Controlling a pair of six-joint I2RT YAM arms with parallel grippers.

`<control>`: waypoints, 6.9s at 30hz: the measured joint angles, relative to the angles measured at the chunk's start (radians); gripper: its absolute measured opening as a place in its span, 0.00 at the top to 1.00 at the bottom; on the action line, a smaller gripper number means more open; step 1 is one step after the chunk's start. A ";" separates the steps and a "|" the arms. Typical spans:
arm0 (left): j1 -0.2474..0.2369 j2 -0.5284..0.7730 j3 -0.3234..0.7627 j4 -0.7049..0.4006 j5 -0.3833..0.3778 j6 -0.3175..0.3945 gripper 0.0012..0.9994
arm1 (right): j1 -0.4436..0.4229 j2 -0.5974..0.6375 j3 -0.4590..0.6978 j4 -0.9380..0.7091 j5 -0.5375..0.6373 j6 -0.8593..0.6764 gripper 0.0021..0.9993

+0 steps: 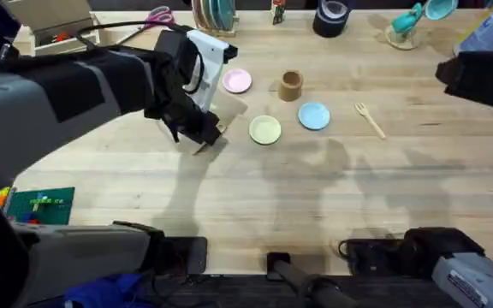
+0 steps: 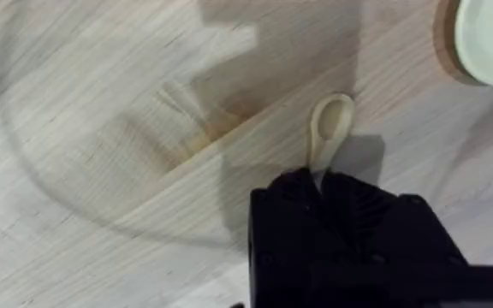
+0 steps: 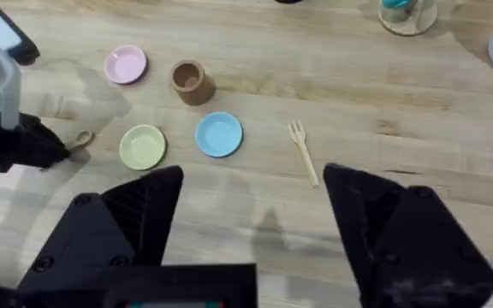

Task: Pick up a utensil and set it on the pink plate, then put the other utensil in the container.

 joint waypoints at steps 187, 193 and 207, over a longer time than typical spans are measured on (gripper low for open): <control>-0.055 -0.763 0.216 -0.188 0.408 0.063 0.00 | 0.000 0.197 0.000 -0.224 0.065 -0.099 0.00; -0.055 -0.763 0.216 -0.171 0.407 0.063 0.00 | 0.000 0.307 0.001 -0.223 0.102 -0.184 0.00; -0.055 -0.763 0.216 -0.171 0.377 0.063 0.00 | 0.000 0.513 -0.051 -0.095 0.123 -0.258 0.00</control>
